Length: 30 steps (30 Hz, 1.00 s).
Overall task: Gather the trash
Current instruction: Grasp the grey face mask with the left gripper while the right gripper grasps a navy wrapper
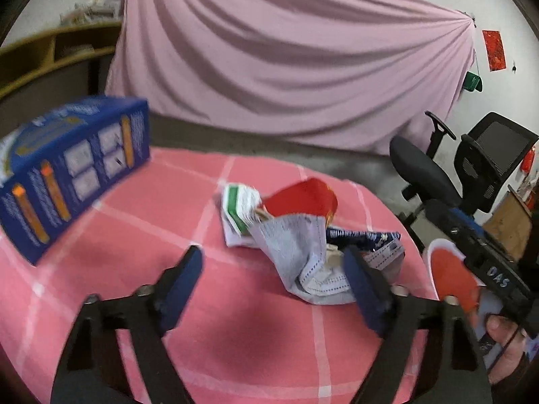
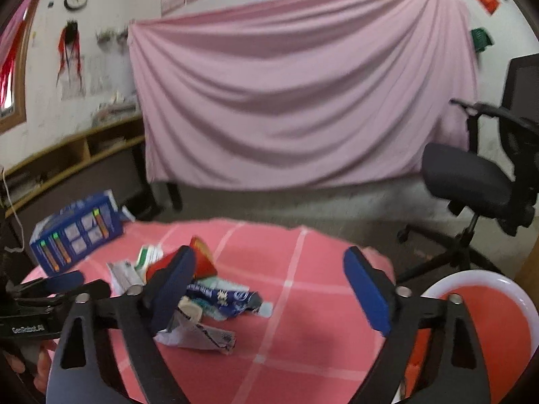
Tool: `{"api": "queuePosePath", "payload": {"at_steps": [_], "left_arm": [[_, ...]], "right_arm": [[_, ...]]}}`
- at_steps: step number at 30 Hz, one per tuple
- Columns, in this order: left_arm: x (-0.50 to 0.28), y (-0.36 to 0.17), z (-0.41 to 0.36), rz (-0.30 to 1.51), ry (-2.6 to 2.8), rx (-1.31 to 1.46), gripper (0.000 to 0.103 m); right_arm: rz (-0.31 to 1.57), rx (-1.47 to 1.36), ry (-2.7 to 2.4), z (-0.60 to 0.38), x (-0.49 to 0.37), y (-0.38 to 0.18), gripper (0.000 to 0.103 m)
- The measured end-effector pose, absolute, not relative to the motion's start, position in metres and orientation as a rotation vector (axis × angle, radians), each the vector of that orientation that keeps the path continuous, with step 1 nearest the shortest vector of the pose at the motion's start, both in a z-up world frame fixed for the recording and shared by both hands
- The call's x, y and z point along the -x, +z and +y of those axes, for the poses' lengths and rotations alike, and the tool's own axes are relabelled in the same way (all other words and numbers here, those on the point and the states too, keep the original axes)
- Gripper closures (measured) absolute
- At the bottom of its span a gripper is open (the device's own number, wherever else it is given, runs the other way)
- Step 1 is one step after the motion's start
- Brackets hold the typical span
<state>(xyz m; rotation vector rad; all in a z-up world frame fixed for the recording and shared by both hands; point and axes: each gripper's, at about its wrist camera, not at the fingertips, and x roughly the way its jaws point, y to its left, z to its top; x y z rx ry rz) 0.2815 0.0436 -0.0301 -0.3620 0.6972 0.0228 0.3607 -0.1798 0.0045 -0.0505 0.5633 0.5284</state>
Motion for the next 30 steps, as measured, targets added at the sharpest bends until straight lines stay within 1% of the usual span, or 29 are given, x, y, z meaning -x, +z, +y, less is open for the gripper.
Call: {"api": "queuePosePath", "payload": {"at_steps": [1, 2, 3, 4, 5, 7, 9, 10, 14, 15, 19, 20, 22, 23, 26, 30], "left_arm": [[-0.285, -0.031, 0.044, 0.711, 0.012, 0.374, 0.038], [-0.289, -0.033, 0.044, 0.724, 0.003, 0.385, 0.040], [-0.293, -0.033, 0.045, 0.733, -0.009, 0.394, 0.046], [-0.295, -0.033, 0.045, 0.741, -0.015, 0.396, 0.053], [-0.298, -0.033, 0.045, 0.750, -0.018, 0.395, 0.057], [-0.302, -0.032, 0.045, 0.770, -0.028, 0.392, 0.073], [-0.304, -0.032, 0.045, 0.781, -0.037, 0.386, 0.079], [-0.303, -0.031, 0.046, 0.782, -0.040, 0.384, 0.082], [-0.305, -0.030, 0.047, 0.786, -0.050, 0.383, 0.088], [-0.305, -0.029, 0.047, 0.788, -0.051, 0.379, 0.089], [-0.303, -0.027, 0.046, 0.795, -0.057, 0.354, 0.093], [-0.302, -0.026, 0.045, 0.796, -0.057, 0.350, 0.093], [-0.301, -0.026, 0.044, 0.798, -0.057, 0.342, 0.095], [-0.300, -0.025, 0.043, 0.798, -0.056, 0.337, 0.096], [-0.295, -0.021, 0.042, 0.790, -0.052, 0.322, 0.098], [-0.286, -0.015, 0.039, 0.770, -0.042, 0.296, 0.098]], "right_arm": [[0.593, 0.051, 0.549, -0.175, -0.365, 0.001, 0.018], [0.618, 0.049, 0.567, -0.172, -0.369, -0.003, 0.022], [0.650, 0.046, 0.588, -0.168, -0.373, -0.008, 0.026], [0.686, 0.048, 0.608, -0.164, -0.378, -0.013, 0.026], [0.711, 0.052, 0.622, -0.160, -0.381, -0.017, 0.027], [0.766, 0.077, 0.649, -0.152, -0.385, -0.027, 0.031], [0.808, 0.093, 0.681, -0.147, -0.386, -0.033, 0.041], [0.814, 0.098, 0.691, -0.145, -0.384, -0.034, 0.043], [0.831, 0.127, 0.719, -0.142, -0.379, -0.035, 0.051], [0.839, 0.139, 0.725, -0.141, -0.377, -0.036, 0.056], [0.858, 0.178, 0.742, -0.139, -0.371, -0.039, 0.062], [0.858, 0.182, 0.747, -0.139, -0.370, -0.039, 0.067], [0.858, 0.182, 0.754, -0.141, -0.369, -0.040, 0.073], [0.860, 0.180, 0.760, -0.140, -0.369, -0.040, 0.081], [0.853, 0.183, 0.769, -0.140, -0.365, -0.039, 0.090], [0.820, 0.192, 0.778, -0.142, -0.355, -0.034, 0.095]]}}
